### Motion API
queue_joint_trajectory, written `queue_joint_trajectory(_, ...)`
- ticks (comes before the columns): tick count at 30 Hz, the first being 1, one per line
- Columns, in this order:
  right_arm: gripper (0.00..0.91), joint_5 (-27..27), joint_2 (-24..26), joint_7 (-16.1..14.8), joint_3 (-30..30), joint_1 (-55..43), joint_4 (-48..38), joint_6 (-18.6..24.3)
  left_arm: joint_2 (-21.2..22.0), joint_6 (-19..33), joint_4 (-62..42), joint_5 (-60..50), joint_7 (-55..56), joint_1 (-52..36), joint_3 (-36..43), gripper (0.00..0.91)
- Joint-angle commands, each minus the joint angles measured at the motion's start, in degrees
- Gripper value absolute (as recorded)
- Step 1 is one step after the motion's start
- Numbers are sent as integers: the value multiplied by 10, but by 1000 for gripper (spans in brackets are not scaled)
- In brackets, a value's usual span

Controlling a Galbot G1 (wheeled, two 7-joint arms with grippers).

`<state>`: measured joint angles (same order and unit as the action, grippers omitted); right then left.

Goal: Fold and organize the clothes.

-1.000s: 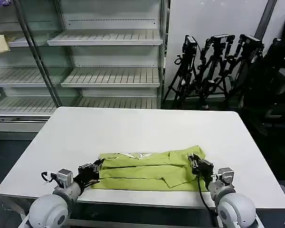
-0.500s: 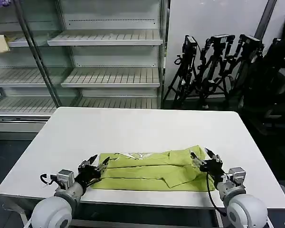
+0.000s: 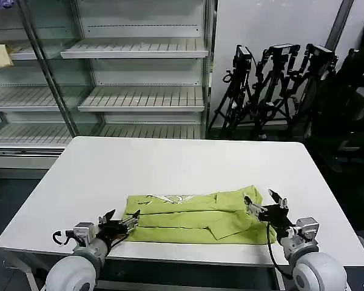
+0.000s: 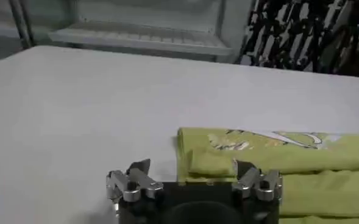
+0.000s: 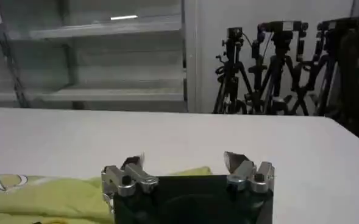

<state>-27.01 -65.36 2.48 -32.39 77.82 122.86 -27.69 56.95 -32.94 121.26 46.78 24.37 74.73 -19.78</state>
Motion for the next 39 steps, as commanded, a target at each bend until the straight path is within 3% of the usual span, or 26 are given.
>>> queue_joint_trajectory(1,907,18,-3,-3,-2,5,4,2,8,-1,-11,24,20,-6,6,907)
queue_joint_trajectory(14,907,25,-2,-9,0,6,2,3,13,-1,-23,19,45,-17,18,907)
queue_joint_trajectory(25,907,25,-1,-12,3,4,-2,4,9,-1,-4,-61,40,5,38,907)
queue_joint_trajectory(26,907,25,-1,-12,3,4,-2,4,9,-1,-5,-75,37,6,40,645)
queue_joint_trajectory(27,907,25,0,-12,3,4,-2,5,9,-1,-7,-80,32,6,42,292)
queue_joint_trajectory(28,907,25,2,-13,3,4,-2,5,9,-1,-9,-88,28,7,43,10)
queue_joint_trajectory(39,907,24,5,-14,-1,8,-2,7,10,-1,-5,-105,20,3,56,20)
